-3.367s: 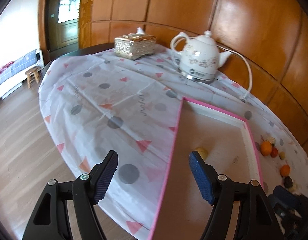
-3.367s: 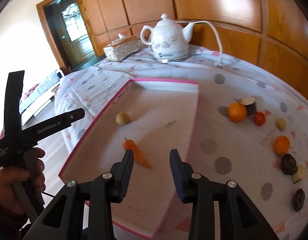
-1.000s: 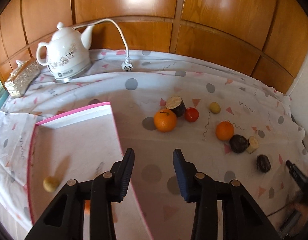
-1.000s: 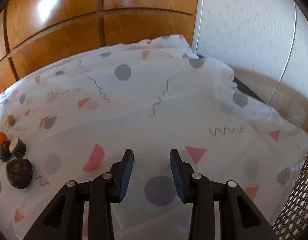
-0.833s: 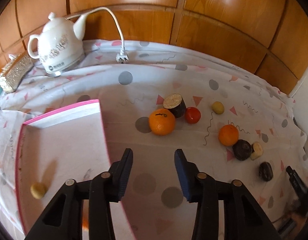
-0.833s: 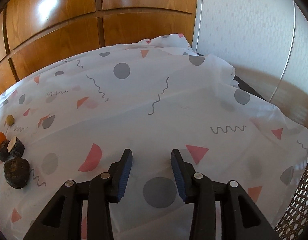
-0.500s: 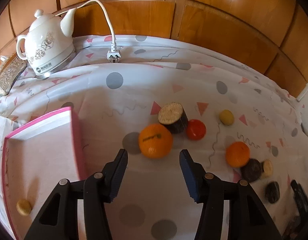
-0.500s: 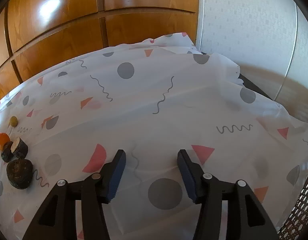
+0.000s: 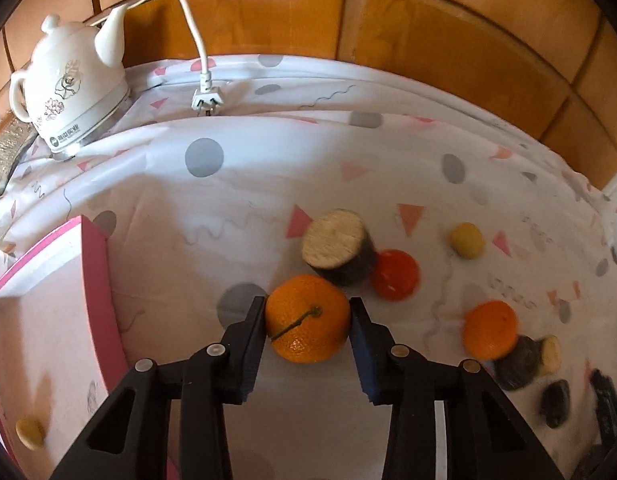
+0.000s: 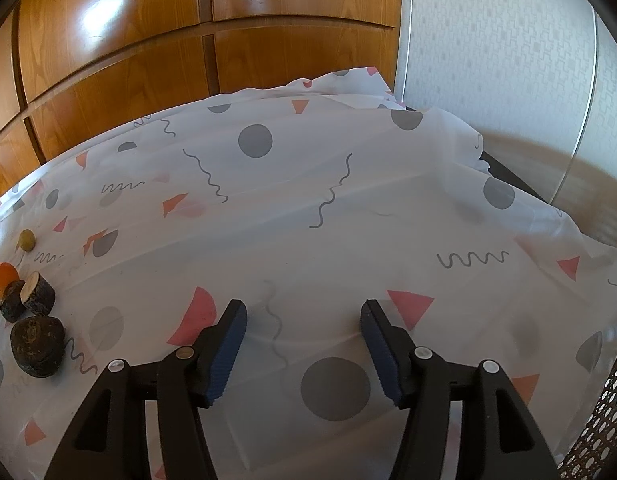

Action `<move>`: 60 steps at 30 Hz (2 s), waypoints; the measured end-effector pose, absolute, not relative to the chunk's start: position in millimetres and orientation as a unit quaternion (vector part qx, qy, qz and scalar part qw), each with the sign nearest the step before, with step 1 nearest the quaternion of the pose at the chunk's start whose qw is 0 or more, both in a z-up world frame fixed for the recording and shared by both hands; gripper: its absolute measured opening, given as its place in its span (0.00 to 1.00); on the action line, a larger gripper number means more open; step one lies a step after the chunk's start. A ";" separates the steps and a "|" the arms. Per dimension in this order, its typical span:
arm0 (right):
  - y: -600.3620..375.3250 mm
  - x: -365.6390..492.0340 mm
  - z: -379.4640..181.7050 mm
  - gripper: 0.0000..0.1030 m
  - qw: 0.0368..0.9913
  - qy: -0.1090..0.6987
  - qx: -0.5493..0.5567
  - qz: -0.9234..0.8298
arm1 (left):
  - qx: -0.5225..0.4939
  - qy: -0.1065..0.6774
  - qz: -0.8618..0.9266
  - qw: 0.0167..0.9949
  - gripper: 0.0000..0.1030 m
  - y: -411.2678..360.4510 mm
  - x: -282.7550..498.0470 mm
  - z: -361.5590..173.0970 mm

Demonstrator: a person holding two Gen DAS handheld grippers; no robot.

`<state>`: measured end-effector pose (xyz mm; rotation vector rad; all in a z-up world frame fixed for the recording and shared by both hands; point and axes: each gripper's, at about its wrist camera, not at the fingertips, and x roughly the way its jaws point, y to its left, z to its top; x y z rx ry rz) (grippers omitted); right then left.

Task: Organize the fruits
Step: 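Lift the mandarin with the left tool and carry it toward the tray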

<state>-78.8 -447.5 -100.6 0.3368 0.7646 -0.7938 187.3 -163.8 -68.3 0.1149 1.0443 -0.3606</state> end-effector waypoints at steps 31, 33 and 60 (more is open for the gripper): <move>-447.6 -78.6 -100.9 0.60 0.839 0.364 0.159 -0.371 | 0.118 0.456 -0.312 0.825 0.39 -160.0 10.0 -81.8; -446.6 -78.2 -101.1 0.60 0.839 0.365 0.157 -0.372 | 0.124 0.447 -0.310 0.830 0.39 -160.8 7.1 -84.2; -395.5 -58.9 -89.9 0.62 0.854 0.404 0.200 -0.261 | 0.132 0.419 -0.316 0.841 0.38 -148.6 -8.0 -83.0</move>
